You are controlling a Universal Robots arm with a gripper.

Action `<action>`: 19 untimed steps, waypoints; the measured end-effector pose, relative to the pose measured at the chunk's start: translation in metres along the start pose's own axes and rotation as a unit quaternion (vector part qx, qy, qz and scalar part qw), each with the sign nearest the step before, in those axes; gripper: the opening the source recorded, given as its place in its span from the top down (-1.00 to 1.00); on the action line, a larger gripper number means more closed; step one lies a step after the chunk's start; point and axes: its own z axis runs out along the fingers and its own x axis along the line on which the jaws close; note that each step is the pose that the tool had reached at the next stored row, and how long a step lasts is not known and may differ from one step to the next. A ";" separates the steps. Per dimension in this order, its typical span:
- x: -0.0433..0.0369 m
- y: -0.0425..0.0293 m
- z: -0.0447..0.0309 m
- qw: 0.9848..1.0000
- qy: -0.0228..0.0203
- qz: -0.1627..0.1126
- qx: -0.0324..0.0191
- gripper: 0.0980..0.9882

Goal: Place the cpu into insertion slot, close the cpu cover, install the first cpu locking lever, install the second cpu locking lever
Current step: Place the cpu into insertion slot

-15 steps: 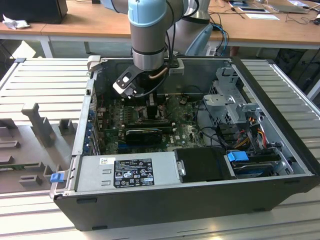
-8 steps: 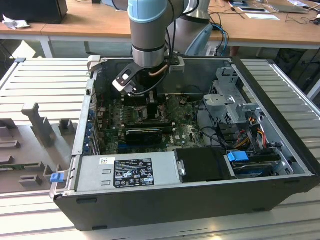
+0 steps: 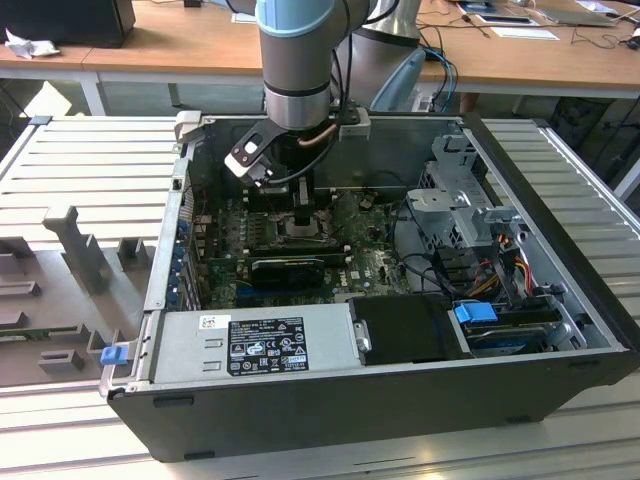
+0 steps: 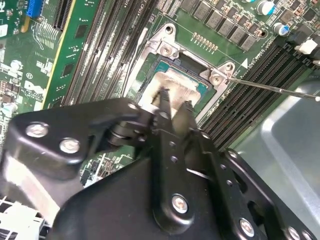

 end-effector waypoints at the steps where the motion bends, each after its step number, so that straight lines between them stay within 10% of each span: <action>1: 0.0000 0.0001 -0.0007 1.000 0.000 0.000 0.000 0.74; 4: 0.0000 0.0002 -0.0021 1.000 0.000 0.000 0.000 0.98; 19: 0.0001 0.0006 -0.0085 1.000 -0.001 0.001 0.000 0.98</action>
